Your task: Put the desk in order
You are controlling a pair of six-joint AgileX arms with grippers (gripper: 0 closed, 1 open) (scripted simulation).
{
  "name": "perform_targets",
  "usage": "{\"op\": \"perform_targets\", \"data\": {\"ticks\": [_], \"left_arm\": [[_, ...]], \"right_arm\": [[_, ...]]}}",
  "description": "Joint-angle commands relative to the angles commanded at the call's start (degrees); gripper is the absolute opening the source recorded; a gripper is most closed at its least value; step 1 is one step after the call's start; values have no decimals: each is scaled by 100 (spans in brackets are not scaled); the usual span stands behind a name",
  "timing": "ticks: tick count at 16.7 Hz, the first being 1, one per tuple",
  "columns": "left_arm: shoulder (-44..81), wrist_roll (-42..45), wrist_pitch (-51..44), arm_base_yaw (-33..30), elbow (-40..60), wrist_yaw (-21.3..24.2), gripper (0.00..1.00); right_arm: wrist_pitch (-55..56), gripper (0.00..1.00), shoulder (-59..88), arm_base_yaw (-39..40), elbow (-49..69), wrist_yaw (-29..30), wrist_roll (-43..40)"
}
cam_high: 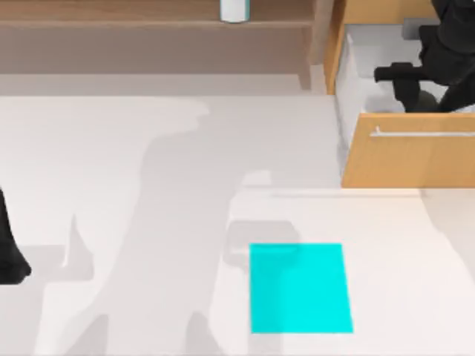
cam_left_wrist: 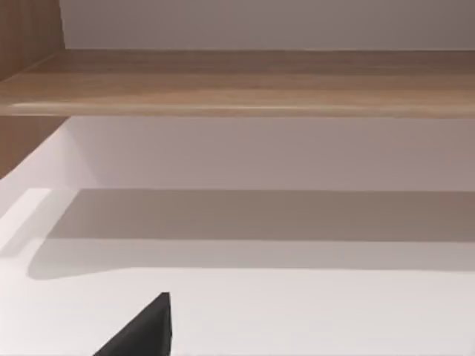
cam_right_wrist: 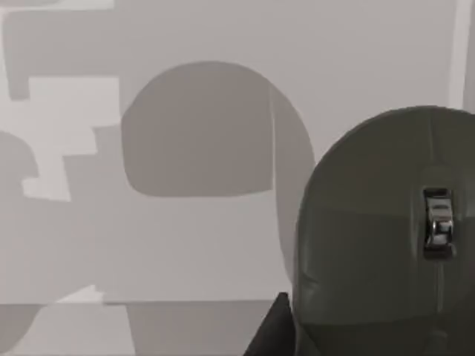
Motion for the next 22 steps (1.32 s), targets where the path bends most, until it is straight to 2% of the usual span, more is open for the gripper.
{"op": "perform_targets", "data": {"ticks": [8, 15, 22], "left_arm": [[0, 0, 0, 0, 0, 0, 100], [0, 0, 0, 0, 0, 0, 100], [0, 0, 0, 0, 0, 0, 100]], "right_arm": [[233, 0, -1694, 508, -559, 237, 804], [759, 0, -2768, 1691, -1648, 275, 1887], [1286, 0, -2949, 2946, -3186, 240, 3004]]}}
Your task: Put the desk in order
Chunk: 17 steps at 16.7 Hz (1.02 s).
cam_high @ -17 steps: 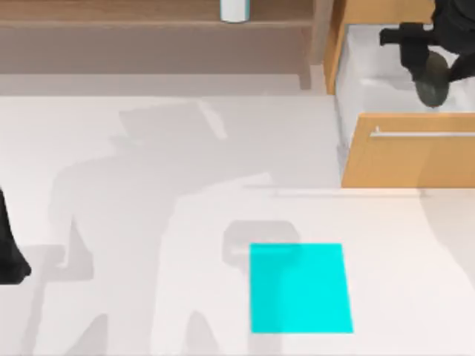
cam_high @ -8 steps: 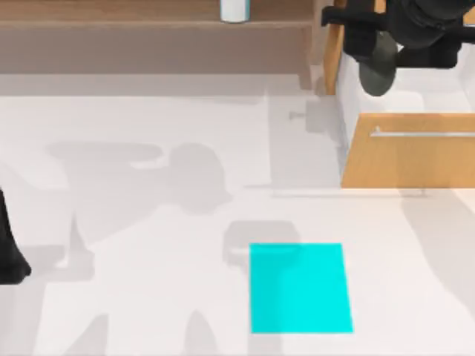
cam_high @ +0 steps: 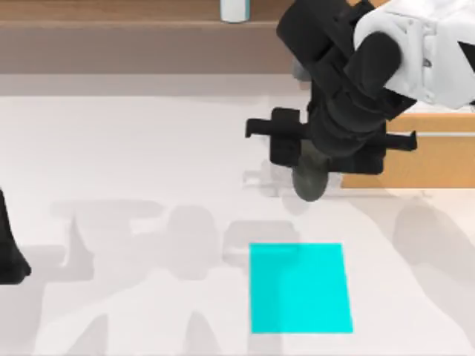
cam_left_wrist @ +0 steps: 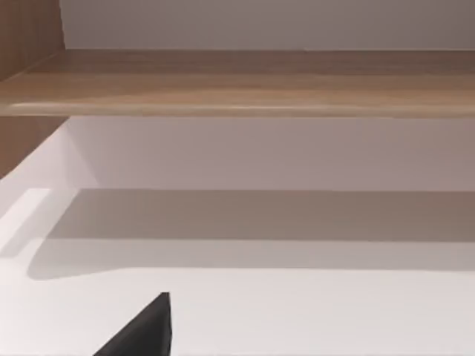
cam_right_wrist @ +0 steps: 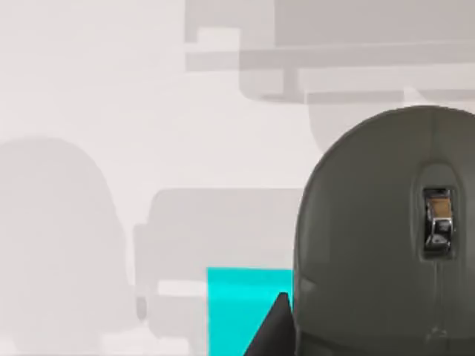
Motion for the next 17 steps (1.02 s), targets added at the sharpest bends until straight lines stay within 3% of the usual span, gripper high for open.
{"op": "perform_targets", "data": {"ticks": [8, 17], "left_arm": [[0, 0, 0, 0, 0, 0, 100], [0, 0, 0, 0, 0, 0, 100]], "right_arm": [[373, 0, 387, 850, -1320, -39, 797], [387, 0, 395, 868, -1382, -43, 843]]}}
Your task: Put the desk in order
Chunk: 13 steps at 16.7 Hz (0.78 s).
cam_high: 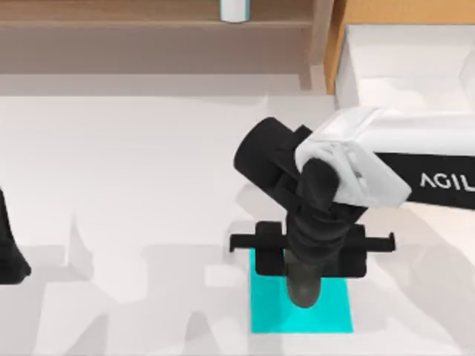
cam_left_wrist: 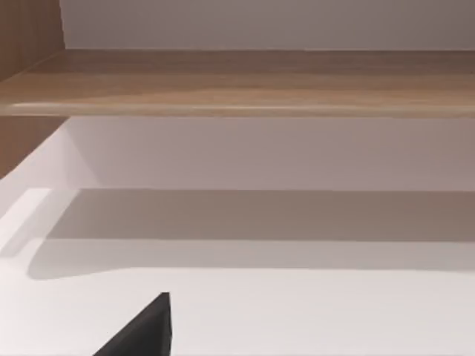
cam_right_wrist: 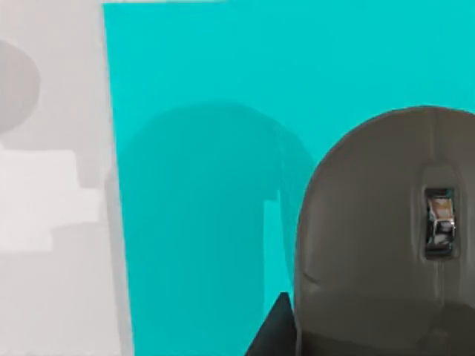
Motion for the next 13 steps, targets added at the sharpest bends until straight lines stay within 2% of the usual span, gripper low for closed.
{"op": "perform_targets", "data": {"ticks": [13], "left_arm": [[0, 0, 0, 0, 0, 0, 100]], "right_arm": [[126, 0, -258, 2, 205, 19, -10]]}}
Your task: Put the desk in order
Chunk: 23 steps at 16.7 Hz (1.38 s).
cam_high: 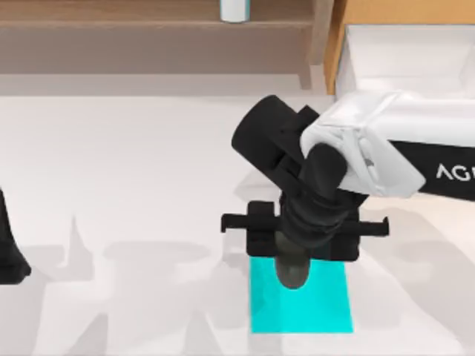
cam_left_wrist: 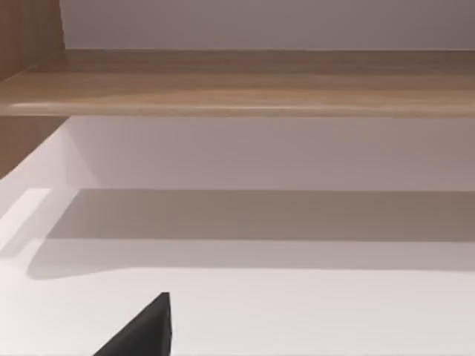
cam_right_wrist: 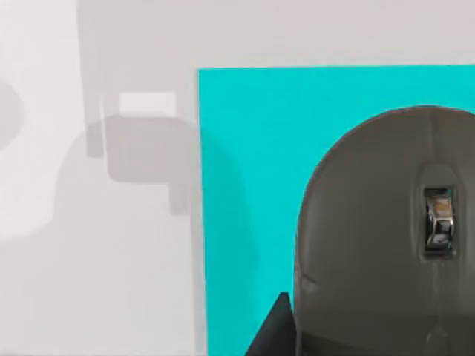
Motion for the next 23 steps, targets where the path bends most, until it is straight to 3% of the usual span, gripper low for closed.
{"op": "perform_targets", "data": {"ticks": [23], "left_arm": [[0, 0, 0, 0, 0, 0, 100]], "right_arm": [[85, 0, 388, 16, -316, -16, -1]]}}
